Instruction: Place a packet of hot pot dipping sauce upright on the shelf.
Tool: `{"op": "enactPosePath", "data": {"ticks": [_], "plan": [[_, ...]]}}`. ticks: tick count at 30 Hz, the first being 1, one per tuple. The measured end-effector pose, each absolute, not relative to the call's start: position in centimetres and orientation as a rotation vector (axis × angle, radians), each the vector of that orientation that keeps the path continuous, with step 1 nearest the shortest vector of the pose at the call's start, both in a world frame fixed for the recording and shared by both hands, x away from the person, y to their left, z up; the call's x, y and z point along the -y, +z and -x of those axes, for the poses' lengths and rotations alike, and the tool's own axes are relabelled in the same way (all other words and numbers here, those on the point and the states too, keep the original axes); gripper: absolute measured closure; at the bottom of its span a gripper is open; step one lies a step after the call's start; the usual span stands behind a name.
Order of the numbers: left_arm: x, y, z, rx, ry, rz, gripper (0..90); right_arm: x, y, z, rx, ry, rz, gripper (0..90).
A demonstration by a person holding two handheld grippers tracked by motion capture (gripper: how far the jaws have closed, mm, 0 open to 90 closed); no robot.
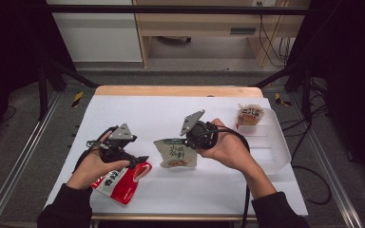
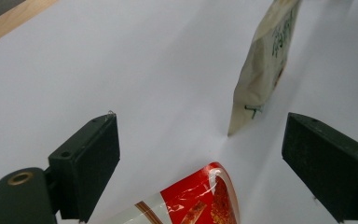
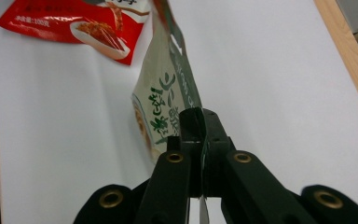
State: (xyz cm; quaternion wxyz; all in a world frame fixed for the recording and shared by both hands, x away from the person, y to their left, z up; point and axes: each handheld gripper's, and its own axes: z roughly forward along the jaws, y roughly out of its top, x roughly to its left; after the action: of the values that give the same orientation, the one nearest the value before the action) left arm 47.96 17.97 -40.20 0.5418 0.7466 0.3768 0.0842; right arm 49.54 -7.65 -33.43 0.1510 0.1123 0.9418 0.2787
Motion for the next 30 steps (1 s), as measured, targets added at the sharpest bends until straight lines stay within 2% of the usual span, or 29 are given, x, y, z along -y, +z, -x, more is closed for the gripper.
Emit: {"op": "enactPosePath", "data": {"ticks": [13,30], "plan": [[-19.1,-41.5,-48.1,-0.931,0.205,-1.785,9.9,9.4,-31.7,-50.1,-2.664,0.82,-0.357,90.0],[-19.0,-42.0,-47.8,-0.937,0.197,-1.796,9.0,15.4,-25.9,-50.9,-2.535,0.856,-0.472,90.0]]}}
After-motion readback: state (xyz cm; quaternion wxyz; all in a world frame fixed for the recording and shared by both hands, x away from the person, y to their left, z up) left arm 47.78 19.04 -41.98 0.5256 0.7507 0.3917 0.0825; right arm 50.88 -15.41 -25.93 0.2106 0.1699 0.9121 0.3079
